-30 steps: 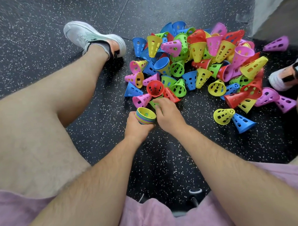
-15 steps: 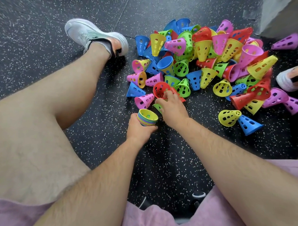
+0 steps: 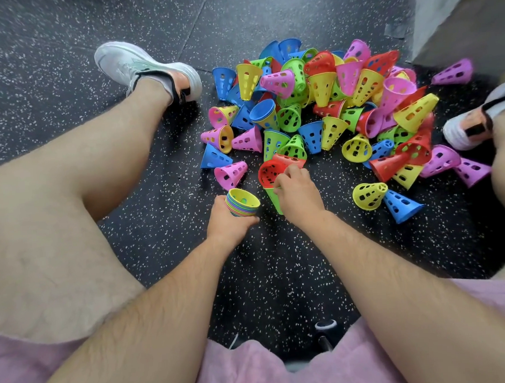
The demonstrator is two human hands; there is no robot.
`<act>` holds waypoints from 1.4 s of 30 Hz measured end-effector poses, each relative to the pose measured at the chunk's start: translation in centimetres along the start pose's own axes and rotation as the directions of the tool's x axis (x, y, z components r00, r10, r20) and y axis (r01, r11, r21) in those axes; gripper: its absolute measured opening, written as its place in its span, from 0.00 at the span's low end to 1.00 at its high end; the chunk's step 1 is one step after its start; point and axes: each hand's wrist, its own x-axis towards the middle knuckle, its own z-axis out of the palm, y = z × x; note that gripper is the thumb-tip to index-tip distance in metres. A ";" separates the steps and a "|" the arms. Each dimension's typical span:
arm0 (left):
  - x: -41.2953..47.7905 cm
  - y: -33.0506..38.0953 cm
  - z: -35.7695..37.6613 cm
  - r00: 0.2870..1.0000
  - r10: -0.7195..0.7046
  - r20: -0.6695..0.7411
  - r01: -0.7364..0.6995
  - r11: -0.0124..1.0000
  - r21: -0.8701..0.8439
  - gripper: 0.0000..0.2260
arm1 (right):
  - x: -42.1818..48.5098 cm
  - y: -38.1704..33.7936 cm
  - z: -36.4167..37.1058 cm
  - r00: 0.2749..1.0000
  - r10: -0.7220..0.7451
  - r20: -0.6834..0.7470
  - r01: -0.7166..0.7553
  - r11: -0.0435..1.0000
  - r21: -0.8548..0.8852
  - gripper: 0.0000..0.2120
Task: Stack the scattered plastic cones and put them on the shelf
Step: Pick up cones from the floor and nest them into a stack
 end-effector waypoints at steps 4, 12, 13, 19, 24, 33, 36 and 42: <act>-0.2 0.4 0.8 0.999 0.027 0.021 -0.027 1.000 0.002 0.29 | -0.9 0.3 -1.4 0.985 0.127 -0.116 -0.074 0.922 0.381 0.05; -1.2 1.7 1.9 0.996 0.072 0.054 -0.070 0.997 -0.028 0.25 | -2.2 0.2 -4.0 0.962 0.115 -0.249 0.031 0.857 0.515 0.05; -1.3 1.9 1.9 0.996 0.070 0.057 -0.068 0.997 -0.039 0.25 | -2.5 0.1 -4.1 0.967 0.093 -0.238 0.047 0.851 0.522 0.05; -1.5 2.3 2.0 0.993 0.092 0.069 -0.082 0.988 -0.129 0.16 | -3.4 -1.1 -2.5 0.996 -0.050 -0.071 0.081 0.815 0.574 0.05; -0.7 0.6 1.2 0.999 0.015 0.032 -0.013 0.997 -0.072 0.21 | -2.4 -1.9 -1.5 0.997 -0.079 -0.005 0.071 0.859 0.507 0.10; 0.0 -0.5 -0.1 0.994 -0.110 -0.007 0.110 0.993 -0.032 0.29 | -1.2 -3.1 1.1 0.971 -0.077 0.228 0.051 0.992 0.117 0.19; 0.5 -0.8 0.0 0.994 -0.112 -0.007 0.112 0.993 -0.024 0.32 | -0.9 -3.4 1.4 0.966 -0.081 0.246 0.069 0.996 0.055 0.21; 0.4 -1.0 0.0 0.994 -0.109 -0.009 0.109 0.994 0.007 0.29 | -0.3 -3.6 1.1 0.989 -0.054 0.139 0.048 0.998 0.050 0.24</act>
